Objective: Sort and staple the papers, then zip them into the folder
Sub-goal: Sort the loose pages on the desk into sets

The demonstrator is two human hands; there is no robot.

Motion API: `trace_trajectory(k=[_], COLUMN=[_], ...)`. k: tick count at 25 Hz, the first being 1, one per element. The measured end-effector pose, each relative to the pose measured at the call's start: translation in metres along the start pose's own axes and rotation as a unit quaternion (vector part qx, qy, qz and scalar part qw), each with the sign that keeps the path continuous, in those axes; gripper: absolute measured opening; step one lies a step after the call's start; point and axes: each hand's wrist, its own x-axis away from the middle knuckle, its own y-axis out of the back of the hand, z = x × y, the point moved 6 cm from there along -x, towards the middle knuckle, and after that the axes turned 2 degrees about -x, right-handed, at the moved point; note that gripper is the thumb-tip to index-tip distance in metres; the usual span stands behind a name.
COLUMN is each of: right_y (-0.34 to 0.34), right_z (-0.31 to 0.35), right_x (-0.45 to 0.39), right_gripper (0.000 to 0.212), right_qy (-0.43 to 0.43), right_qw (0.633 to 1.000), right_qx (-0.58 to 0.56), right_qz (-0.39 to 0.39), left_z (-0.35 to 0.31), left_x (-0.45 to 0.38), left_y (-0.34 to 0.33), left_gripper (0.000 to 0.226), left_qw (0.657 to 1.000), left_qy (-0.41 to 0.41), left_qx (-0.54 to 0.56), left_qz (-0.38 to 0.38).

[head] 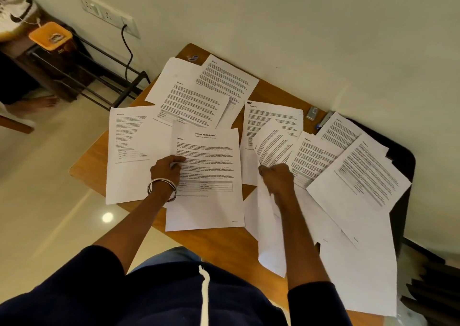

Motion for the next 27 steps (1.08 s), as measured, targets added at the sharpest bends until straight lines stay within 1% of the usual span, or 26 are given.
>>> trace_trajectory(k=[1,2,3,4,5,6,7,8,9,10,11,12,13,14,15,17,19,21,23,25,26,27], right_y=[0.006,0.014,0.024,0.036,0.049,0.069,0.090,0.113,0.135,0.154,0.163,0.163,0.152,0.130,0.100,0.027,-0.033,-0.072,-0.097,-0.118,-0.125,-0.128], right_z=[0.016,0.032,0.049,0.064,0.077,0.087,0.097,0.106,0.116,0.125,0.137,0.146,0.157,0.163,0.165,0.150,0.117,0.084,0.051,0.032,0.023,0.020], right_x=[0.006,0.012,0.019,0.023,0.029,0.034,0.042,0.052,0.068,0.087,0.104,0.112,0.117,0.112,0.108,0.097,0.088,0.079,0.064,0.071,0.073,0.074], right_gripper=[0.019,0.011,0.013,0.019,0.021,0.019,0.015,0.014,0.017,0.020,0.021,0.022,0.022,0.022,0.023,0.021,0.019,0.035,0.039,0.035,0.029,0.020], right_qy=[0.003,0.011,0.031,0.055,0.079,0.117,0.165,0.206,0.236,0.242,0.241,0.251,0.265,0.295,0.326,0.371,0.378,0.365,0.332,0.312,0.313,0.317], right_qw=[0.997,0.989,0.979,0.967,0.955,0.955,0.958,0.956,0.936,0.906,0.882,0.868,0.866,0.863,0.861,0.848,0.829,0.840,0.864,0.895,0.895,0.888], right_qx=[-0.058,-0.103,-0.159,-0.215,-0.267,-0.271,-0.232,-0.151,-0.064,0.002,0.044,0.075,0.114,0.174,0.236,0.328,0.394,0.398,0.376,0.306,0.303,0.320], right_qz=[0.060,0.102,0.126,0.127,0.106,0.043,-0.040,-0.143,-0.255,-0.348,-0.402,-0.421,-0.407,-0.370,-0.311,-0.188,-0.122,-0.051,0.029,0.085,0.094,0.096], left_z=[-0.001,-0.001,-0.003,-0.004,-0.005,-0.006,-0.008,-0.009,-0.010,-0.010,-0.009,-0.009,-0.009,-0.010,-0.010,-0.011,-0.013,-0.012,-0.010,-0.013,-0.013,-0.012], left_x=[0.001,0.001,0.002,0.003,0.003,0.003,0.004,0.005,0.006,0.007,0.007,0.007,0.008,0.008,0.007,0.007,0.007,0.008,0.010,0.014,0.016,0.017], left_y=[-0.002,-0.004,-0.005,-0.005,-0.005,-0.004,-0.003,-0.001,0.000,0.001,0.002,0.003,0.003,0.002,0.001,-0.003,-0.009,-0.014,-0.020,-0.027,-0.031,-0.034], left_gripper=[0.021,0.020,0.020,0.020,0.019,0.019,0.019,0.019,0.019,0.019,0.019,0.019,0.020,0.020,0.020,0.020,0.017,0.011,0.013,0.012,0.011,0.012], left_qw=[1.000,1.000,1.000,1.000,0.999,0.999,0.999,0.998,0.998,0.998,0.998,0.998,0.998,0.999,0.999,0.997,0.992,0.978,0.958,0.955,0.958,0.962], left_qy=[0.004,0.008,0.011,0.013,0.012,0.008,0.000,-0.008,-0.012,-0.010,-0.006,-0.002,0.001,0.002,0.000,-0.011,-0.011,0.050,0.116,0.121,0.112,0.106], left_qx=[0.004,0.010,0.016,0.024,0.035,0.047,0.054,0.056,0.057,0.060,0.062,0.060,0.055,0.053,0.054,0.071,0.118,0.194,0.249,0.249,0.238,0.224], left_qz=[0.002,0.002,0.003,0.003,0.005,0.008,0.008,0.006,0.002,-0.002,-0.006,-0.006,-0.005,-0.002,0.002,0.022,0.044,0.062,0.084,0.109,0.115,0.112])
